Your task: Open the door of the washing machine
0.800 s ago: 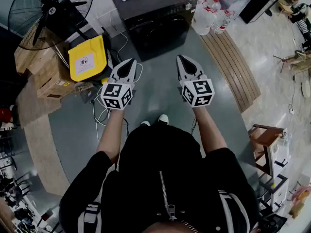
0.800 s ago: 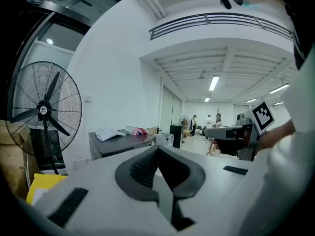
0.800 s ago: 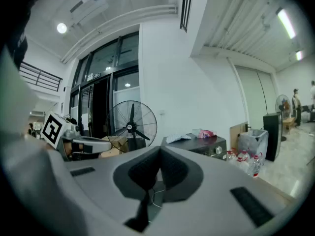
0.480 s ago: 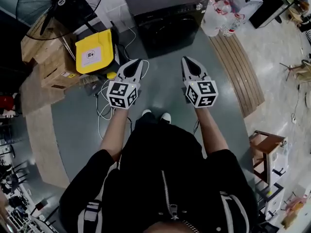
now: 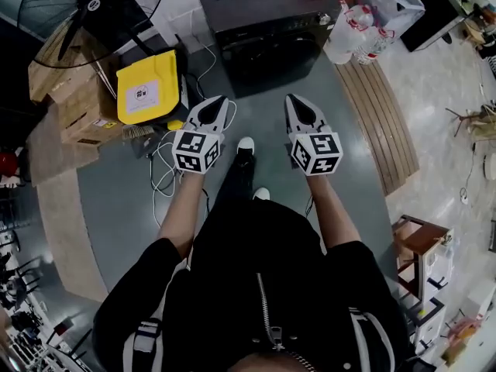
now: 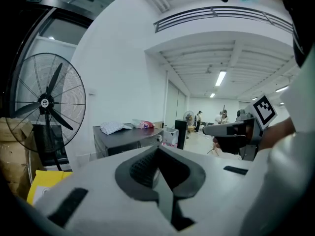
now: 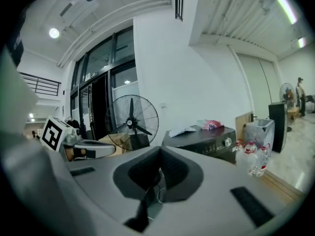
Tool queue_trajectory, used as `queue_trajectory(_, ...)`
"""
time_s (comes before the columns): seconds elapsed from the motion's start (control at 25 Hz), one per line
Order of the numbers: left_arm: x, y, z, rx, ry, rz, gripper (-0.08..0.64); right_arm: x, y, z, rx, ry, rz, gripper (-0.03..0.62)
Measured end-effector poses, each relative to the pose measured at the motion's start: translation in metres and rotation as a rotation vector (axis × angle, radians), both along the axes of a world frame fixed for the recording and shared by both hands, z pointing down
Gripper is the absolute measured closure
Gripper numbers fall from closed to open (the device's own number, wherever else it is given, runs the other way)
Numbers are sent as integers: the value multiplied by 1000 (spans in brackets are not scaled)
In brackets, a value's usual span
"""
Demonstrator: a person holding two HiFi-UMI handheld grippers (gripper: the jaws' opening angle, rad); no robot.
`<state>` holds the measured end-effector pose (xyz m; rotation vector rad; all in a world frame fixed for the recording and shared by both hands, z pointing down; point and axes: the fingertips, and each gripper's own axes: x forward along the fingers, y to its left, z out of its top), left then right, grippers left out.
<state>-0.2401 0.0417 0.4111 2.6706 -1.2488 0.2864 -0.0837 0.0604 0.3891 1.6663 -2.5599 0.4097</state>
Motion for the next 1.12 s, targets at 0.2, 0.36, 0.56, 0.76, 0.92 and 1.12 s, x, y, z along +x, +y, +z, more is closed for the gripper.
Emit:
queue_trajectory(0.2,14,-77,27,-34,-17,31,560,10,-65,15,-30,4,17,588)
queue_trajectory(0.36,26,-138,59,-82,-59,74,560,17,-121,29,-81,2,33,588)
queue_trajectory(0.56,30,-190,103,-154,-86,105,560,22,-170,49,-140,6,44,588)
queue_trajectory(0.76,31,-232,164,-251,-132,128,558,23,-202,81,-215,13,54,588)
queue_trajectory(0.92,38,-262,218,-345,-158,156,444,26,-222,101,-260,13,68,588)
queue_trajectory(1.12,47,-287,280,-465,-209,185,327,38,-235,112,-295,7,108,588)
